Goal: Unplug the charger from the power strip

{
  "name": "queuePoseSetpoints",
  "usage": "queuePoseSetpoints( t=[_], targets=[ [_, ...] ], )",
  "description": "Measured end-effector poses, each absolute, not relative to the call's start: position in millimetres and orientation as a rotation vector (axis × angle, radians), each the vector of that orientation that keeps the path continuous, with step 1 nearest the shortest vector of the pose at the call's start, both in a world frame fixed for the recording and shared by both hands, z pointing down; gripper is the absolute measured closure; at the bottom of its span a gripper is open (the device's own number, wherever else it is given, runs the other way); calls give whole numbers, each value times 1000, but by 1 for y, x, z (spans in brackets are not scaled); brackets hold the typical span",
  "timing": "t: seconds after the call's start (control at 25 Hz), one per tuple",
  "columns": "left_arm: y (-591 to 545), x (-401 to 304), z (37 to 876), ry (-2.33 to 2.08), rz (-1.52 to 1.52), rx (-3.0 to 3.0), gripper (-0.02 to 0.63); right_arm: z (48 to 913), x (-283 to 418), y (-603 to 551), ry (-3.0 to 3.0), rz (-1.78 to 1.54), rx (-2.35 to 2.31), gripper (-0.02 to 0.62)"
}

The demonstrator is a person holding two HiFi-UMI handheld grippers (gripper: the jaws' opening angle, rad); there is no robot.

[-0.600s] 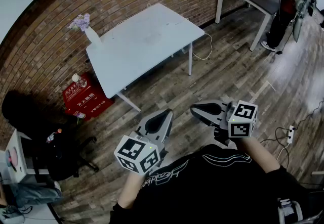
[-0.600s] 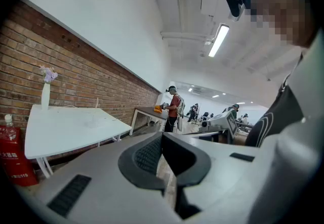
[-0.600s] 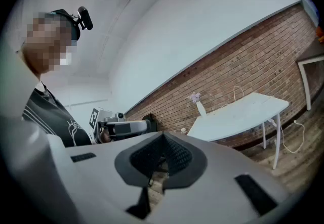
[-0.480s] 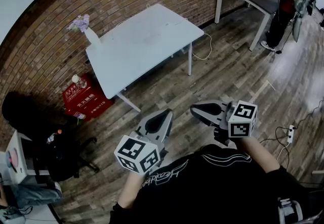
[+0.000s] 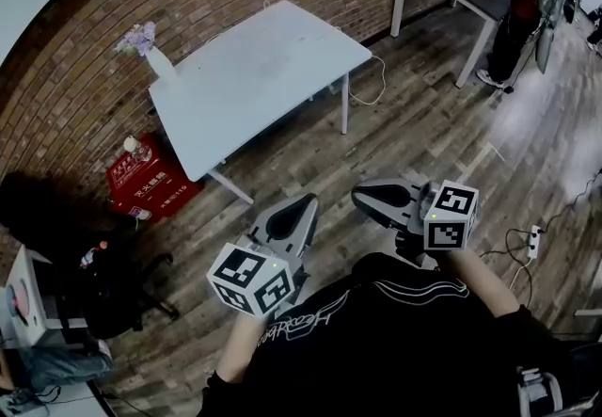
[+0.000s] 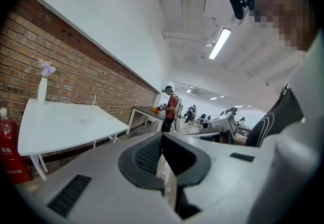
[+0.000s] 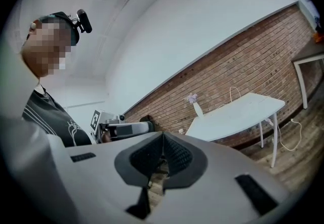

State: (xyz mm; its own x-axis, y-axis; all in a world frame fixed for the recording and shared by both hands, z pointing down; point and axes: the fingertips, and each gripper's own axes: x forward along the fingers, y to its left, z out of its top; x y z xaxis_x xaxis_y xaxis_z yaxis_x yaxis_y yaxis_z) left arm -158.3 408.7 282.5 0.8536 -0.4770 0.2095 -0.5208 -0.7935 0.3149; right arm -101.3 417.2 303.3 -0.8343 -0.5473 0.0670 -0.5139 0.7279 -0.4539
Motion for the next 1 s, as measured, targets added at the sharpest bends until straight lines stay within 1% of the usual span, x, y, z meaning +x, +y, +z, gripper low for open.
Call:
queuePoseSetpoints(
  t=[0.32,0.56,0.72,1.0],
  targets=[
    [387,-140,296,-722,199,2652,601,317,-85,397,2838,-745,-895,598],
    [348,-118,303,-733,234,2625,601,323,-65,357,2821,-785,-862,598],
    [307,-96,313,-740,254,2601,601,333,-41,314,2797,-832,-850,597],
    [201,-50,340,-762,255,2525,601,358,8,209,2797,-928,-821,597]
  ],
)
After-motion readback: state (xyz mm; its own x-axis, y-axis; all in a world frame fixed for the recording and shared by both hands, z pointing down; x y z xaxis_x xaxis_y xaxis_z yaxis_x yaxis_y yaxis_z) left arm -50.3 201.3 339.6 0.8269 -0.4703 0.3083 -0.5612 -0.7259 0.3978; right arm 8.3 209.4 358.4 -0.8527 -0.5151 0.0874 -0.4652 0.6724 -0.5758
